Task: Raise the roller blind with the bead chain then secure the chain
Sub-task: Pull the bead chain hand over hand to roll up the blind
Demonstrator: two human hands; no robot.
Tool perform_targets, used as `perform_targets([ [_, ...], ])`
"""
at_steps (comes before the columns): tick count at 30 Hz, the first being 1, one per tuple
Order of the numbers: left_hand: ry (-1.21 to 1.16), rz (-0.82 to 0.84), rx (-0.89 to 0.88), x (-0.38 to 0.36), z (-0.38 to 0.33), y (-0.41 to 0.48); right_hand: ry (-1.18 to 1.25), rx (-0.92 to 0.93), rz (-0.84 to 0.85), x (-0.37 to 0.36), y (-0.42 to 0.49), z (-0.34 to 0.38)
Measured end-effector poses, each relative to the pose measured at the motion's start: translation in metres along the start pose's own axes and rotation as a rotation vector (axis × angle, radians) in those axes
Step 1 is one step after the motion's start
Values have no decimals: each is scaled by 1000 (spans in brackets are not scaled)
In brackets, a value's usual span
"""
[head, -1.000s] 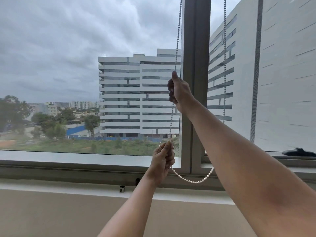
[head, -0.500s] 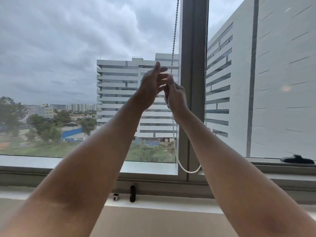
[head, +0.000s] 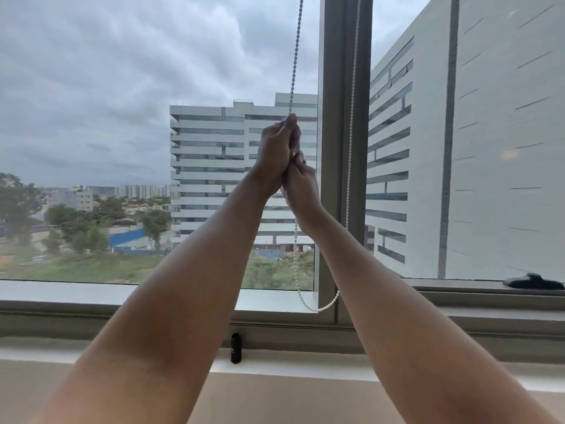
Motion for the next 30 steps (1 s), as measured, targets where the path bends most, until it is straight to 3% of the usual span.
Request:
perform_targets([
  [9,-42,-28,43,6,65,-49,-75,-102,28,21,-42,-63],
  [19,-56,-83,220,17,142,-129,-75,-407,125,43,-112,-137],
  [30,-51,-67,286,10,164,-161,-164,-546,301,58,-143,-144],
])
Point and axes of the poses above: each hand's wrist, its own y-axis towards the middle knuckle, its own x-axis out of the back of the hand, z = x × y, the point moved 7 cm from there along y, towards the middle knuckle, and after that the axes turned 11 degrees about y, right-handed, at the moved point
